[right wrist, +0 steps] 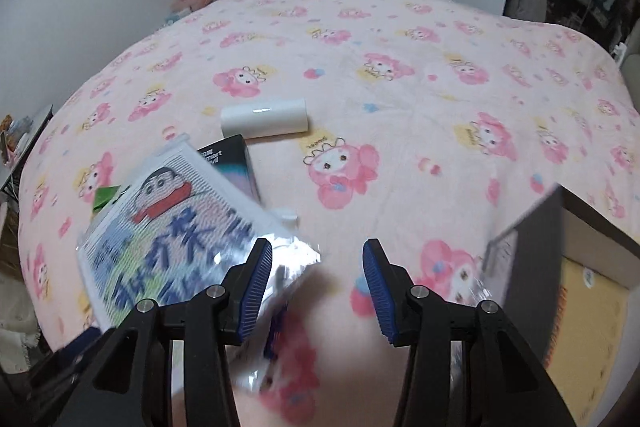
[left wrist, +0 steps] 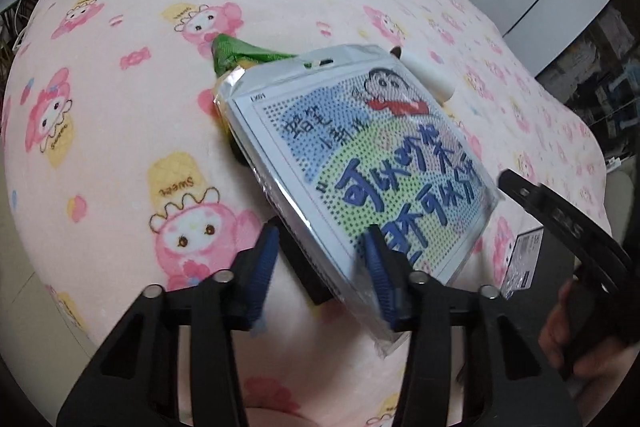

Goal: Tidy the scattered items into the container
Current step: 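Grasp the Shin-chan bead-art pack with the left gripper and lift it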

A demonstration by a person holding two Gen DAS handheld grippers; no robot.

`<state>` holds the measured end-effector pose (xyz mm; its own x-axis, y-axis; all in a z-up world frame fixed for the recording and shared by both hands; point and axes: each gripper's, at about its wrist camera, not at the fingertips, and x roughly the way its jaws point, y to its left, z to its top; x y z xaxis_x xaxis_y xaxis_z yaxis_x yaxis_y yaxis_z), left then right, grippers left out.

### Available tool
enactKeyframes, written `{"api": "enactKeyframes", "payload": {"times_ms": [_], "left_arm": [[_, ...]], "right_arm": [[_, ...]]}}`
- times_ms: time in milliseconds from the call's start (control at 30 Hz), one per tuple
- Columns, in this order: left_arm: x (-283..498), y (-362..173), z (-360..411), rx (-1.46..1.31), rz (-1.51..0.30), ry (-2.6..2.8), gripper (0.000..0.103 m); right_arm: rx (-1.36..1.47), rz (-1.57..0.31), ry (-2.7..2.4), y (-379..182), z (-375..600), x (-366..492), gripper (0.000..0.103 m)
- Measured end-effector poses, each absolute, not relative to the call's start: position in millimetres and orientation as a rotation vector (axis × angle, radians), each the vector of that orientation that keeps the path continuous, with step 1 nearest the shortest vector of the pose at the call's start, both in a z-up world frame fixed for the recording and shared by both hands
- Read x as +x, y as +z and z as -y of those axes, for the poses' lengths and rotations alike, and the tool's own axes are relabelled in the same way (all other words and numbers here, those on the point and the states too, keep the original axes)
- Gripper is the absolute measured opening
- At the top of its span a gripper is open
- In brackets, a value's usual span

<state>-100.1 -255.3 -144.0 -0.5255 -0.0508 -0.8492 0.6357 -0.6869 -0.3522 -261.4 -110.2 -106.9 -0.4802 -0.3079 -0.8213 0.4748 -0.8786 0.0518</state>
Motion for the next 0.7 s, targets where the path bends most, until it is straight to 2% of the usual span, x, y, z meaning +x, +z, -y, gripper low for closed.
{"api": "enactKeyframes", "payload": {"times_ms": [133, 267, 467, 567, 700], "left_arm": [[-104, -150, 260, 1.235, -0.949, -2.247, 0.046], [-100, -149, 262, 1.206, -0.963, -2.234, 0.048], [-79, -148, 280, 1.071, -1.028, -2.112, 0.051], [-79, -155, 286, 1.078, -1.076, -2.084, 0.054], [-74, -154, 291, 1.029, -1.074, -2.051, 0.054]], "right_arm": [[1.319, -0.257, -2.299, -125, 118, -278, 0.043], [1.352, -0.183, -2.205, -130, 115, -272, 0.038], [1.382, -0.231, -2.019, -129, 110, -224, 0.037], [1.366, -0.340, -1.972, -130, 109, -195, 0.037], [1.310, -0.330, -2.072, -123, 111, -194, 0.037]]}}
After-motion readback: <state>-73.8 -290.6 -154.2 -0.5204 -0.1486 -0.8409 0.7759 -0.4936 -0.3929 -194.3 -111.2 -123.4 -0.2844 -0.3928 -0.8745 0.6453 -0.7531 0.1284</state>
